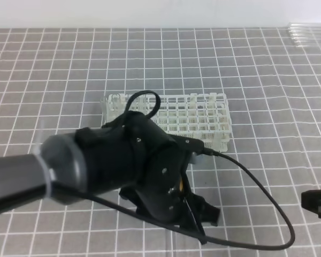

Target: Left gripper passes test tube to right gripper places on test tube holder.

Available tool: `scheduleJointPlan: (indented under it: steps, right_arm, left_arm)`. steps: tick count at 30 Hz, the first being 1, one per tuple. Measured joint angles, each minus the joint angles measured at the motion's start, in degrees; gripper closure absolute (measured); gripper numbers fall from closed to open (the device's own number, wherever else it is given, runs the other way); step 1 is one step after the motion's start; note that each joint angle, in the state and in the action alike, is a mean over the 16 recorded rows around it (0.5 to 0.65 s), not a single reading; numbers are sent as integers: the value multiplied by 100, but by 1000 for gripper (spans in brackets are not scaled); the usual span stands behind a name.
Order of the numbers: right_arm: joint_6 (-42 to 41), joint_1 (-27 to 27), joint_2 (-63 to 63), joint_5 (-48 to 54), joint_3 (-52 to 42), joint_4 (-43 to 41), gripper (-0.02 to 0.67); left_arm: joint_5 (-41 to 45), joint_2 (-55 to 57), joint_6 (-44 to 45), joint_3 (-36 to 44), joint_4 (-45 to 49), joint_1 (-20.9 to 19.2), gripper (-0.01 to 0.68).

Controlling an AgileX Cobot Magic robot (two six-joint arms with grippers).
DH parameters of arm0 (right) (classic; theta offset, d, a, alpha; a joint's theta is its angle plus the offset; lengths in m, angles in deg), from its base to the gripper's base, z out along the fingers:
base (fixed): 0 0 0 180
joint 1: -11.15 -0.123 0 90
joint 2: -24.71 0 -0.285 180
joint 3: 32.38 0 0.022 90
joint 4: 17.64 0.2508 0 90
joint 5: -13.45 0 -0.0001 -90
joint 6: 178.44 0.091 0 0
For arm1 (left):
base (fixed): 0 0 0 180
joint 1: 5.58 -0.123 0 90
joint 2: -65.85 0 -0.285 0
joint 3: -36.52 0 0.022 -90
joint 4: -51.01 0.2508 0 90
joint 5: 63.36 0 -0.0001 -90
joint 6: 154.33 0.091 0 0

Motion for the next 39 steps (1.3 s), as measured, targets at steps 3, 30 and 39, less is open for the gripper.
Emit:
scheduleJointPlan:
  steps: [3,30,39]
  right_arm:
    - [-24,0,0,10,0,32,662]
    - [-109,0,0,73,0,122,662]
    - [-109,0,0,73,0,132,662]
  left_arm:
    - [-4,123,-121,-4,132,51,289]
    - [45,943,193,-47,211,64,355]
    - [147,961,413,-54,398,69,477]
